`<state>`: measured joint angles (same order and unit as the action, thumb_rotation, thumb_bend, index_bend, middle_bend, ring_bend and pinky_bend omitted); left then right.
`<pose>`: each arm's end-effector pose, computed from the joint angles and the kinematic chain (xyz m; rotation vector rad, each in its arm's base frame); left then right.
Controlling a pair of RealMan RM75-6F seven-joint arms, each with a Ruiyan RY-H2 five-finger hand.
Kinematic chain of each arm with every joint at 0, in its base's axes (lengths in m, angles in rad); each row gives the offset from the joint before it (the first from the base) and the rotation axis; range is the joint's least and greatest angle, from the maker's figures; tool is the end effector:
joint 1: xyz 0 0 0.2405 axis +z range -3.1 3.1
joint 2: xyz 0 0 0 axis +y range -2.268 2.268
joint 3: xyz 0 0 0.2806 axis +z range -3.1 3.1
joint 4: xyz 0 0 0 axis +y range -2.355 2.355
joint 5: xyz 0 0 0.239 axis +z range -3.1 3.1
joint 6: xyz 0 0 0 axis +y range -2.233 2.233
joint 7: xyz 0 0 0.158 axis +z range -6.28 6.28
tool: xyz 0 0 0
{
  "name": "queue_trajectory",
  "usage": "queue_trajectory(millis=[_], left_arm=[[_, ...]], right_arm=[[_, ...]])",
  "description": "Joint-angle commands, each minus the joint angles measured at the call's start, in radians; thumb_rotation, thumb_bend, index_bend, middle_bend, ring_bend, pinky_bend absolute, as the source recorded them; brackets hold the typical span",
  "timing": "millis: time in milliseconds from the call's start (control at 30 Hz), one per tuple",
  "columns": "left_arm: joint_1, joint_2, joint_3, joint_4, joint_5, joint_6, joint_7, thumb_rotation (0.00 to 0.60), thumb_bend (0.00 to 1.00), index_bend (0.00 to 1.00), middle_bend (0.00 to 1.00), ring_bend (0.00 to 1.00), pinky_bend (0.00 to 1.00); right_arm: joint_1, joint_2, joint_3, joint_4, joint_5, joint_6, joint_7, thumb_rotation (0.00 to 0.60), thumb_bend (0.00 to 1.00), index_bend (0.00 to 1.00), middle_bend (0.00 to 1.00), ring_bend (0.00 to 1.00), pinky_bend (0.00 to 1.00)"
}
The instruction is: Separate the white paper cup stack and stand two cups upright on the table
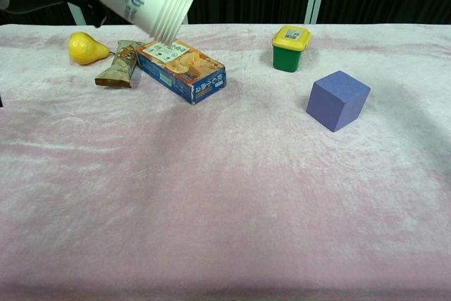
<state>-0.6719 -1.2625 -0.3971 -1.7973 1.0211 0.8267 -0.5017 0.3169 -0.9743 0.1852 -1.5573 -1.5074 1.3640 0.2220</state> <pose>-0.1218 0.3870 0.0483 -1.3529 -1.8878 -1.5119 -0.2955 -0.3091 0.2086 1.4859 -0.7591 1.1260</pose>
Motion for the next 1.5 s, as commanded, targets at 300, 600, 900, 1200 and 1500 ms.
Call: queue_trajectory(millis=[300, 600, 900, 1200, 1500], left_arm=[[-0.072, -0.083, -0.200, 0.076, -0.143, -0.411, -0.427, 0.600, 0.41, 0.56, 0.55, 0.43, 0.62], [-0.110, -0.151, -0.247, 0.144, -0.106, -0.519, -0.468, 0.600, 0.41, 0.56, 0.54, 0.43, 0.62], [-0.129, -0.188, -0.265, 0.181, -0.132, -0.539, -0.472, 0.600, 0.41, 0.56, 0.54, 0.42, 0.61], [-0.113, -0.224, -0.284, 0.195, -0.134, -0.566, -0.480, 0.600, 0.41, 0.56, 0.53, 0.42, 0.61], [-0.112, -0.257, -0.297, 0.198, -0.137, -0.591, -0.470, 0.600, 0.41, 0.56, 0.53, 0.42, 0.61]], right_arm=[[0.067, -0.073, 0.040, 0.128, -0.048, 0.027, 0.268, 0.600, 0.17, 0.14, 0.00, 0.10, 0.18], [0.187, -0.104, 0.056, 0.144, -0.111, -0.043, 0.312, 0.600, 0.17, 0.21, 0.00, 0.10, 0.18], [0.251, -0.134, 0.064, 0.078, -0.120, -0.068, 0.307, 0.600, 0.17, 0.34, 0.00, 0.10, 0.18], [0.312, -0.199, 0.069, 0.035, -0.128, -0.089, 0.216, 0.600, 0.17, 0.38, 0.00, 0.10, 0.18], [0.353, -0.245, 0.079, 0.006, -0.116, -0.104, 0.102, 0.600, 0.18, 0.41, 0.00, 0.10, 0.18]])
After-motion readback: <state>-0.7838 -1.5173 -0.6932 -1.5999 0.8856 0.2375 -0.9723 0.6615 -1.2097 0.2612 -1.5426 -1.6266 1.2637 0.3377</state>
